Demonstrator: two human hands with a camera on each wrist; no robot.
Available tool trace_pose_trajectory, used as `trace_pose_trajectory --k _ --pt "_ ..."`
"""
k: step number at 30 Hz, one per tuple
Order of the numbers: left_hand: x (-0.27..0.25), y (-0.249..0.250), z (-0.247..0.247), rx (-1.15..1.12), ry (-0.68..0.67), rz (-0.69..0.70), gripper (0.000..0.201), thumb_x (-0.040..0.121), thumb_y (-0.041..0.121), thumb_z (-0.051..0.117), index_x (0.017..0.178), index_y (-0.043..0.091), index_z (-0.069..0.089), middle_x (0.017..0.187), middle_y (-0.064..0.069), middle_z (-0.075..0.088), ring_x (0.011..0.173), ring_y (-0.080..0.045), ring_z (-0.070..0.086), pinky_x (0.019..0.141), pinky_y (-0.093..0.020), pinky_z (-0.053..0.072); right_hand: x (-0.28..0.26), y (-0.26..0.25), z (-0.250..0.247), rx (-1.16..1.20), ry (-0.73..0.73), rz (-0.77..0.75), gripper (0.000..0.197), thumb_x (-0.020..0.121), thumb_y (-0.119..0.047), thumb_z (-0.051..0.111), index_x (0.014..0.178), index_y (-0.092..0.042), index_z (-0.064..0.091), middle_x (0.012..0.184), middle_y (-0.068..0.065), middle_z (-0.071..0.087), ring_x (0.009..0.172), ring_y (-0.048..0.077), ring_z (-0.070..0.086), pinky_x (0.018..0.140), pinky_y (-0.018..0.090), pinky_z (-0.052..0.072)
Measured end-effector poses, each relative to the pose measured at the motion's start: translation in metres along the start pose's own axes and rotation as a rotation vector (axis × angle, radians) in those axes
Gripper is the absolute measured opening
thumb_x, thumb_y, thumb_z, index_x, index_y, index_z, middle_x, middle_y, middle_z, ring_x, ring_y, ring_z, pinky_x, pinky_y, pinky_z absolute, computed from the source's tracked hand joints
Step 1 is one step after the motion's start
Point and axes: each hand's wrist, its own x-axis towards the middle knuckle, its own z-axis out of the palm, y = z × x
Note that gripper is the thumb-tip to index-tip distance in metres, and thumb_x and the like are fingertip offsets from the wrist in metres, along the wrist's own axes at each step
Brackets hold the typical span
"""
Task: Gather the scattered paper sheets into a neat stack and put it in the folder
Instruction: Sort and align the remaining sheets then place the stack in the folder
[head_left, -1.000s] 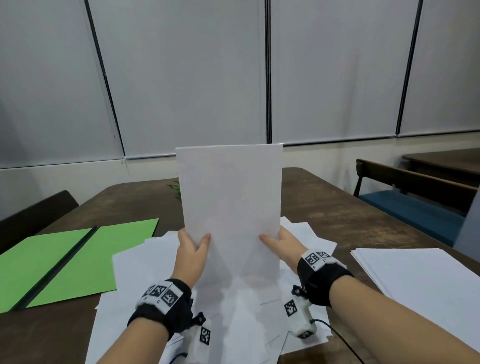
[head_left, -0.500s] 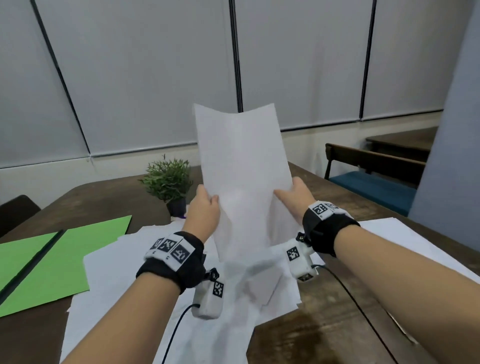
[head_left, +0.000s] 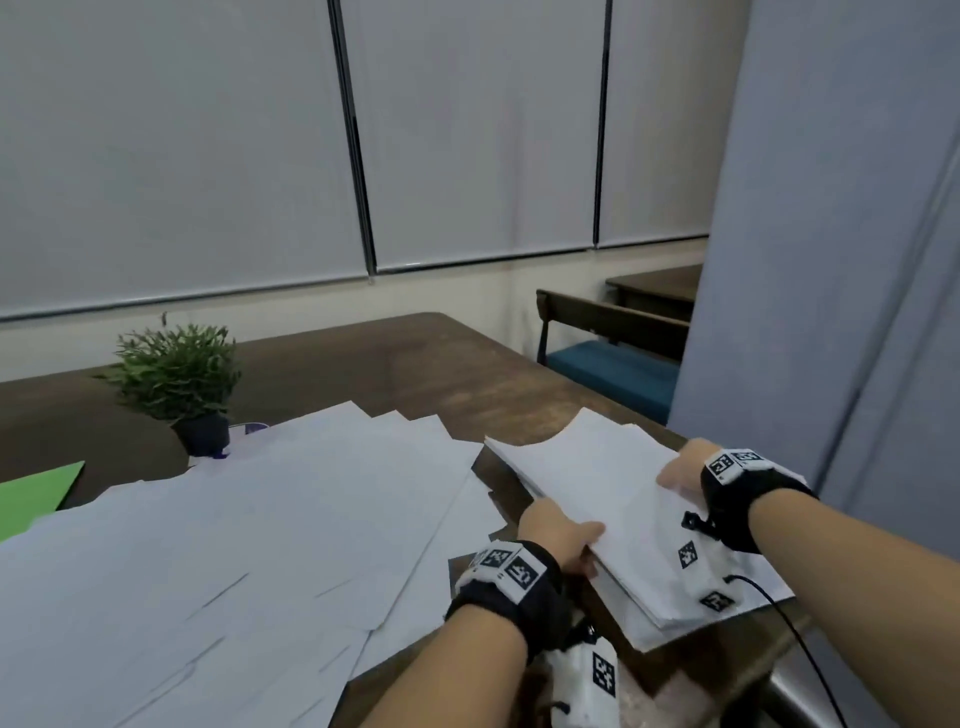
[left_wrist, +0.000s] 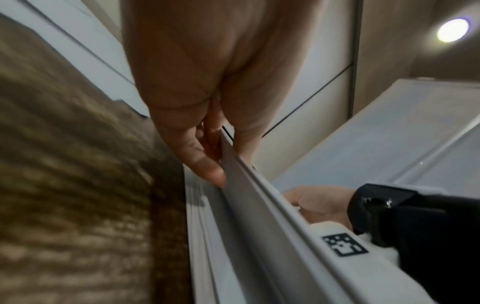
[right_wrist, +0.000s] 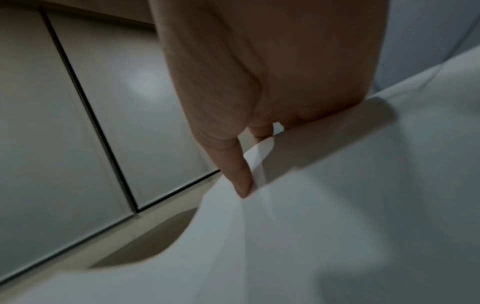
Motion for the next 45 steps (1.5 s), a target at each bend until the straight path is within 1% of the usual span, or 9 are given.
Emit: trace_pose_trajectory --k 3,6,9,16,23,32,36,40,45 --pt "0.002 0.002 0.012 0.081 0.004 0.011 0.024 0.083 0.015 0.069 0.101 0.0 0.065 0.09 -0.012 0.069 0.056 -0.022 0.062 0.062 -0.036 0.06 0.004 0.02 0.005 -0.029 -0.013 0.009 0.031 0.076 -0.023 0.066 0.104 -0.011 0.063 0.098 0.007 0.057 0.086 0.027 0.054 0.079 0.03 0.047" --pt "0.0 0.003 0.0 0.202 0.033 0.006 0.029 0.08 0.026 0.073 0.098 0.006 0.064 0.095 -0.013 0.07 0.079 -0.028 0.069 0.077 -0.043 0.059 0.001 0.025 0.007 -0.114 -0.046 0.074 0.033 0.076 -0.026 0.067 0.106 -0.014 0.062 0.103 0.004 0.06 0.091 0.026 0.059 0.079 0.028 0.046" --pt "-0.005 0.007 -0.037 0.267 0.18 0.045 0.046 0.081 0.034 0.072 0.117 0.013 0.054 0.106 -0.006 0.061 0.1 -0.026 0.065 0.083 -0.04 0.057 -0.002 0.005 0.009 -0.007 0.026 0.096 0.081 0.07 -0.036 0.078 0.138 -0.013 0.039 0.136 0.016 0.046 0.122 0.036 0.049 0.099 0.043 0.045" --pt "-0.042 -0.018 -0.206 0.305 0.518 -0.134 0.035 0.084 0.039 0.068 0.097 0.01 0.054 0.101 -0.011 0.056 0.094 -0.027 0.06 0.084 -0.041 0.054 -0.038 -0.12 0.032 0.232 -0.027 -0.295 0.074 0.08 -0.044 0.071 0.138 -0.011 0.038 0.136 0.012 0.051 0.12 0.03 0.052 0.096 0.036 0.045" --pt "-0.127 -0.108 -0.364 0.665 0.781 -0.557 0.069 0.082 0.056 0.061 0.129 0.006 0.05 0.131 -0.011 0.056 0.127 -0.03 0.046 0.1 -0.031 0.041 -0.1 -0.252 0.116 0.265 -0.31 -0.557 0.087 0.078 -0.059 0.067 0.145 -0.016 0.033 0.145 0.004 0.042 0.13 0.025 0.045 0.108 0.038 0.037" --pt "-0.145 -0.143 -0.384 0.766 0.426 -0.605 0.088 0.068 0.078 0.051 0.128 0.014 0.053 0.135 -0.006 0.055 0.122 -0.022 0.052 0.099 -0.025 0.04 -0.136 -0.334 0.168 0.137 -0.326 -0.631 0.077 0.076 -0.062 0.066 0.132 -0.011 0.048 0.134 0.005 0.052 0.124 0.026 0.049 0.103 0.035 0.04" --pt "-0.133 -0.131 -0.363 0.798 0.359 -0.503 0.089 0.08 0.067 0.056 0.147 0.016 0.029 0.153 -0.009 0.028 0.138 -0.025 0.034 0.112 -0.032 0.03 -0.143 -0.342 0.174 0.075 -0.35 -0.663 0.056 0.062 -0.072 0.07 0.076 -0.02 0.053 0.079 -0.002 0.056 0.088 0.024 0.057 0.073 0.029 0.044" --pt "-0.12 -0.127 -0.347 0.795 0.322 -0.485 0.097 0.069 0.071 0.058 0.146 0.02 0.029 0.154 -0.008 0.024 0.139 -0.028 0.032 0.113 -0.036 0.029 -0.147 -0.34 0.174 -0.029 -0.365 -0.666 0.075 0.058 -0.059 0.082 0.113 -0.014 0.056 0.115 0.003 0.062 0.109 0.028 0.058 0.095 0.037 0.048" --pt "-0.12 -0.128 -0.353 0.614 0.447 -0.407 0.089 0.078 0.059 0.064 0.148 0.019 0.026 0.153 -0.007 0.026 0.138 -0.023 0.033 0.111 -0.033 0.031 -0.133 -0.328 0.164 -0.041 -0.346 -0.595 0.065 0.065 -0.042 0.085 0.113 -0.007 0.059 0.111 0.007 0.065 0.106 0.029 0.061 0.09 0.033 0.048"
